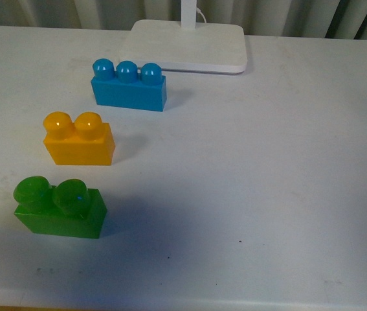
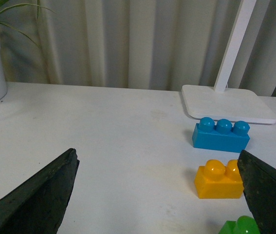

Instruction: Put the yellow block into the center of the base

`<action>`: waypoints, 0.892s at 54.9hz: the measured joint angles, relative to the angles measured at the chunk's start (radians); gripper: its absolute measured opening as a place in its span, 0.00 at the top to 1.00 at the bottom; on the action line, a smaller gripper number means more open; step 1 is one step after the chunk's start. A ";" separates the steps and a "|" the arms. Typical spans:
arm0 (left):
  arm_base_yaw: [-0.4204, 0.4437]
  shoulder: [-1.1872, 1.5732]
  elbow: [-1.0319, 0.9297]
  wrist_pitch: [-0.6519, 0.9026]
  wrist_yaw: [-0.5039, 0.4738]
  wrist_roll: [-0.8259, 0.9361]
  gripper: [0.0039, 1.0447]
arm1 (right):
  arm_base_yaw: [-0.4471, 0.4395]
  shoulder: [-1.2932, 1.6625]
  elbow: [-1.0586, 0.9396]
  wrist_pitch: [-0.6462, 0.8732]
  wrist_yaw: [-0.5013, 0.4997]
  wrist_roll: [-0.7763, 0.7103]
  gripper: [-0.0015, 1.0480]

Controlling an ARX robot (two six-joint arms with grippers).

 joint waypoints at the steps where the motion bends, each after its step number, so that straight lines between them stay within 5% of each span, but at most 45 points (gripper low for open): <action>1: 0.000 0.000 0.000 0.000 0.000 0.000 0.06 | 0.000 0.001 0.001 -0.002 -0.002 -0.002 0.09; 23: 0.000 0.000 0.000 0.000 0.000 0.000 0.06 | 0.058 -0.027 -0.044 -0.080 -0.107 0.101 0.09; 37: 0.000 0.000 0.000 0.000 0.000 0.000 0.06 | 0.254 -0.112 -0.166 -0.066 -0.106 0.246 0.08; 49: 0.000 0.000 0.000 0.000 0.000 0.000 0.06 | 0.412 -0.129 -0.198 -0.041 0.011 0.436 0.08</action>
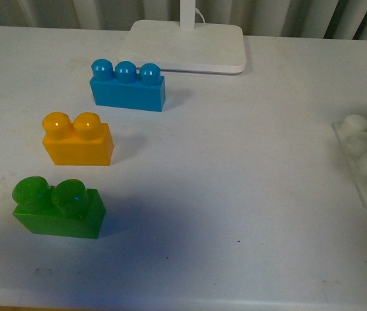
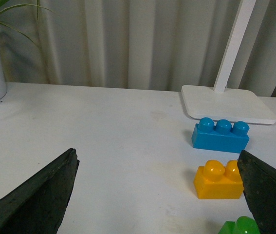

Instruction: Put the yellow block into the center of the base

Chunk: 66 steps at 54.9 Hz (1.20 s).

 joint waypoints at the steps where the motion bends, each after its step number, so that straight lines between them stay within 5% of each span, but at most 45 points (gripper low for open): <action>1: 0.000 0.000 0.000 0.000 0.000 0.000 0.06 | 0.019 -0.001 0.000 0.002 0.015 0.017 0.08; 18: 0.000 0.000 0.000 0.000 0.000 0.000 0.06 | 0.286 0.052 0.056 0.013 0.152 0.235 0.08; 33: 0.000 0.000 0.000 0.000 0.000 0.000 0.06 | 0.436 0.113 0.142 -0.007 0.197 0.370 0.08; 50: 0.000 0.000 0.000 0.000 0.000 0.000 0.06 | 0.480 0.136 0.188 -0.034 0.215 0.415 0.08; 66: 0.000 0.000 0.000 0.000 0.000 0.000 0.06 | 0.458 0.030 0.156 -0.061 0.129 0.405 0.09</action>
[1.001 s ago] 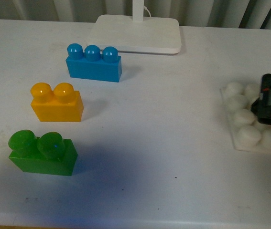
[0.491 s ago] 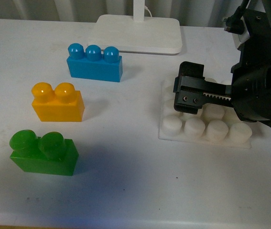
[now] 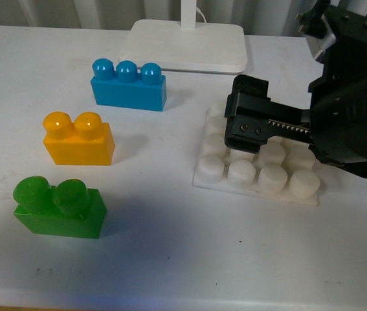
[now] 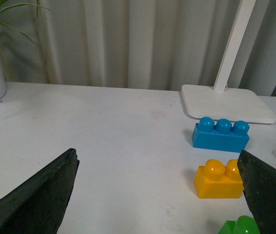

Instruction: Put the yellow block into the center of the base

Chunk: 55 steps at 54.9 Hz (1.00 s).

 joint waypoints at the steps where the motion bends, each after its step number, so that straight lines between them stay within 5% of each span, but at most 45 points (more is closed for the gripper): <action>1: 0.000 0.000 0.000 0.000 0.000 0.000 0.06 | -0.002 -0.009 -0.002 -0.001 -0.001 -0.002 0.09; 31: 0.000 0.000 0.000 0.000 0.000 0.000 0.06 | -0.144 -0.703 -0.301 0.082 -0.126 -0.191 0.09; 55: 0.000 0.000 0.000 0.000 0.000 0.000 0.06 | -0.269 -1.127 -0.488 0.040 -0.072 -0.209 0.10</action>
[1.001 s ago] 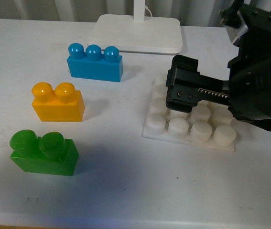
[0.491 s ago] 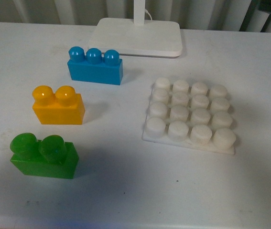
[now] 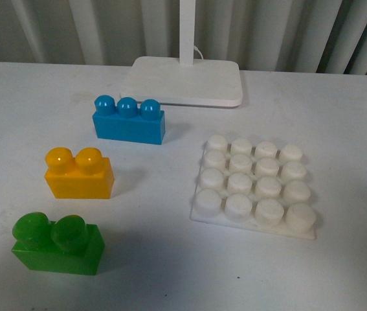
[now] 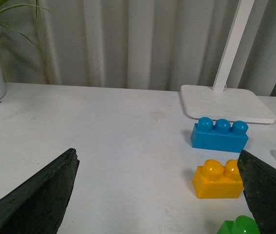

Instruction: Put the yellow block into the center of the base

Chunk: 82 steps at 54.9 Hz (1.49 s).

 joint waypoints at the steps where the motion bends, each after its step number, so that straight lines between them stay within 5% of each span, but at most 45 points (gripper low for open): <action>1: 0.000 0.000 0.000 0.000 0.000 0.000 0.06 | 0.006 -0.001 -0.008 0.019 0.010 -0.005 0.11; 4: 0.000 0.000 0.000 0.000 0.000 0.000 0.06 | 0.016 -0.016 -0.066 0.151 0.156 -0.108 0.21; 7: 0.000 0.000 0.000 0.000 -0.002 0.000 0.06 | 0.008 -0.039 -0.097 0.202 0.194 -0.173 0.30; 21: 0.000 0.000 0.000 -0.001 -0.001 0.000 0.06 | -0.078 -0.141 -0.178 0.195 0.121 -0.281 0.76; 26: 0.000 0.000 0.000 -0.001 0.000 0.000 0.06 | -0.190 -0.193 -0.203 0.170 0.002 -0.289 0.99; 51: 0.000 0.000 0.000 -0.001 0.000 0.000 0.06 | -0.208 -0.328 -0.276 0.116 -0.003 -0.292 0.99; 57: 0.000 0.000 0.000 -0.001 -0.002 0.000 0.06 | -0.208 -0.458 -0.276 -0.044 -0.004 -0.292 0.99; 78: 0.000 0.000 0.000 -0.001 0.000 0.000 0.06 | -0.208 -0.497 -0.276 -0.053 -0.004 -0.293 0.99; 82: 0.000 0.000 0.000 -0.001 0.000 0.000 0.06 | -0.208 -0.497 -0.276 -0.053 -0.004 -0.294 0.88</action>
